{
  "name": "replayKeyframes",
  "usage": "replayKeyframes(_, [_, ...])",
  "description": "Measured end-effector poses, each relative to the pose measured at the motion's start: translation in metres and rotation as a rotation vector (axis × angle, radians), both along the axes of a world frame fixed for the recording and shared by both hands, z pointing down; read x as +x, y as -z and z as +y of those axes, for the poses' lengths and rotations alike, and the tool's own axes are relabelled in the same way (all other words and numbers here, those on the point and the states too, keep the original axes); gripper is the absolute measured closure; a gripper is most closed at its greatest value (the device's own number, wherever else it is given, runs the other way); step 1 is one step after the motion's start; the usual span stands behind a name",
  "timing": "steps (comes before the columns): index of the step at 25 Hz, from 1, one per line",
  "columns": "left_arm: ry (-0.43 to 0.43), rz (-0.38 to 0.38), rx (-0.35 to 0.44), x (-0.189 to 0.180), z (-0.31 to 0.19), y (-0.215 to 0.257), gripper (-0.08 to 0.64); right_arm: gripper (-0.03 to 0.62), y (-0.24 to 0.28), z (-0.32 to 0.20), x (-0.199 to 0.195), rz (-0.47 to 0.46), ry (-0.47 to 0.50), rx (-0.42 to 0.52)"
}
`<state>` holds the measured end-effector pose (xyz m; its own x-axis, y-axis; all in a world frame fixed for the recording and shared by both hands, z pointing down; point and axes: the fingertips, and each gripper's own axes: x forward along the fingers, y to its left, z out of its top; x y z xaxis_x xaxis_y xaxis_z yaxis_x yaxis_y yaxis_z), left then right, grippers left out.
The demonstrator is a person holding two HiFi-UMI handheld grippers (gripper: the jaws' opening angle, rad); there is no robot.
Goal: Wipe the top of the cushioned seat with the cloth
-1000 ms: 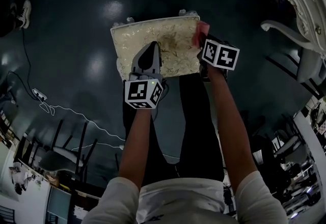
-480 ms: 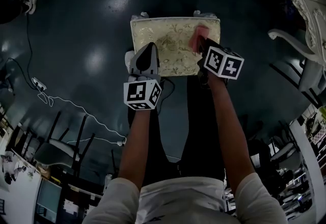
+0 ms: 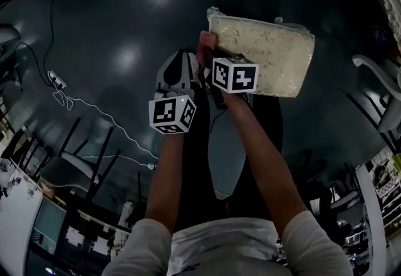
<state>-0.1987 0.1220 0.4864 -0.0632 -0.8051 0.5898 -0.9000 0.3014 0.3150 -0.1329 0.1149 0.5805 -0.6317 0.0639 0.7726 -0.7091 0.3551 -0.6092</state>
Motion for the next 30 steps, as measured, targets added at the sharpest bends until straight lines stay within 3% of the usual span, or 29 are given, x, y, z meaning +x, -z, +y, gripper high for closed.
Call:
replayKeyframes(5, [-0.027, 0.039, 0.039, 0.013, 0.006, 0.005, 0.552, 0.571, -0.006, 0.003, 0.009, 0.054, 0.035, 0.038])
replayKeyframes(11, [-0.079, 0.052, 0.043, 0.056, -0.014, 0.006, 0.552, 0.571, 0.002, -0.014, 0.054, 0.045, 0.004, 0.049])
replayKeyframes(30, [-0.228, 0.109, 0.065, 0.22, -0.082, -0.002, 0.552, 0.571, 0.008, -0.092, 0.273, 0.15, -0.15, 0.132])
